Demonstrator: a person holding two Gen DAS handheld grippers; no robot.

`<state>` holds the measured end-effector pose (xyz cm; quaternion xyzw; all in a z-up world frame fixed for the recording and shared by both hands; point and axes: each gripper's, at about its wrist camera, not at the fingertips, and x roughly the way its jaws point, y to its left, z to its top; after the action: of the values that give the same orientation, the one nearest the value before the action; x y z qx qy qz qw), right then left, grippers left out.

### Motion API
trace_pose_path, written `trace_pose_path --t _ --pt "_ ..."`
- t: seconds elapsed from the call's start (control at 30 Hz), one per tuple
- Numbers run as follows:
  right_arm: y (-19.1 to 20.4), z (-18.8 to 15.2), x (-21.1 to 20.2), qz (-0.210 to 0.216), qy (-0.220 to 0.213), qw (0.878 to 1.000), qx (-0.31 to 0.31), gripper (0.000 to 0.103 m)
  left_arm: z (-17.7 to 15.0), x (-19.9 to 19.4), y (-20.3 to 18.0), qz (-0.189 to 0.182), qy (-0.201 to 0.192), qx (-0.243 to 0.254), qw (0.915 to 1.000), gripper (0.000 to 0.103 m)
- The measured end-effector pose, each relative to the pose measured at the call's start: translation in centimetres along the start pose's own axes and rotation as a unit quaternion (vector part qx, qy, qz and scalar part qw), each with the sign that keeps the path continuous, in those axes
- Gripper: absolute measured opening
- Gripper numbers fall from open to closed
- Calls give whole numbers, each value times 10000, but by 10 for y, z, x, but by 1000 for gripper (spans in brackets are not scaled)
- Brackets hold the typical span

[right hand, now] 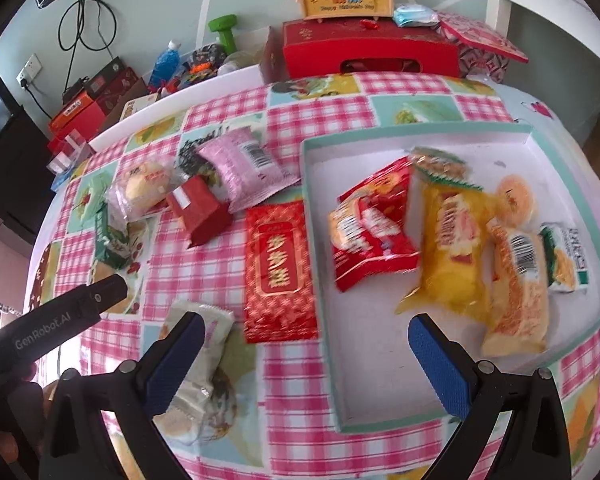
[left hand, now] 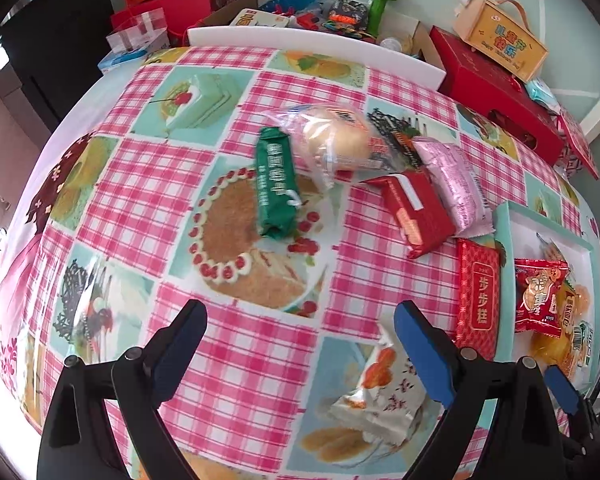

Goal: Organize snacks
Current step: 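Withdraw both open grippers from the tray toward the white printed pastry pack, then grasp the white printed pastry pack with the right gripper and lift it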

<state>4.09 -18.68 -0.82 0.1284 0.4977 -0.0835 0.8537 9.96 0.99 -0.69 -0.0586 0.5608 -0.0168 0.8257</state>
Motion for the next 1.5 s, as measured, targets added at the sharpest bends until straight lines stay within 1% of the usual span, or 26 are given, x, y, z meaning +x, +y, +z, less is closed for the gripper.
trace_pose_path --t 0.13,0.27,0.43,0.6,0.67,0.77,0.83,0.9,1.0,1.1,1.17,1.3,1.37,1.4,1.5 --pt "25 -4 3 119 12 9998 -183 103 5 -2 14 77 -58 -173 9998 95" --pt "48 -9 13 233 162 9990 -359 103 9 -1 27 19 -55 -321 9995 95" --pt "72 -18 30 207 365 9973 -609 103 12 1 42 0 -36 -558 9984 95" --pt "81 -25 42 127 527 9961 -698 103 12 4 44 -17 -2 -568 9984 95" --pt "82 -26 45 93 562 9959 -705 103 12 5 44 83 -5 -525 9986 95" --pt "81 -27 50 15 598 9956 -721 102 11 11 42 388 12 -420 9984 95" --pt "82 -27 56 -38 660 9953 -712 102 11 14 43 472 56 -404 9981 95" --pt "83 -28 63 -76 726 9946 -736 99 10 16 44 486 83 -412 9979 95" --pt "84 -29 66 -231 690 9938 -838 96 9 17 45 499 77 -413 9979 95" --pt "86 -28 66 -260 629 9938 -881 88 9 17 45 489 70 -407 9980 95" --pt "85 -28 64 -313 580 9934 -934 79 9 16 44 489 66 -401 9980 95" --pt "84 -27 64 -278 559 9929 -1012 69 10 16 43 487 64 -403 9980 95" --pt "82 -25 61 -285 533 9928 -1034 59 10 16 43 493 60 -405 9979 95" --pt "81 -23 58 -288 516 9928 -1046 56 10 16 43 492 61 -403 9980 95" --pt "84 -25 58 -280 503 9924 -1085 56 10 16 43 500 63 -399 9979 95"
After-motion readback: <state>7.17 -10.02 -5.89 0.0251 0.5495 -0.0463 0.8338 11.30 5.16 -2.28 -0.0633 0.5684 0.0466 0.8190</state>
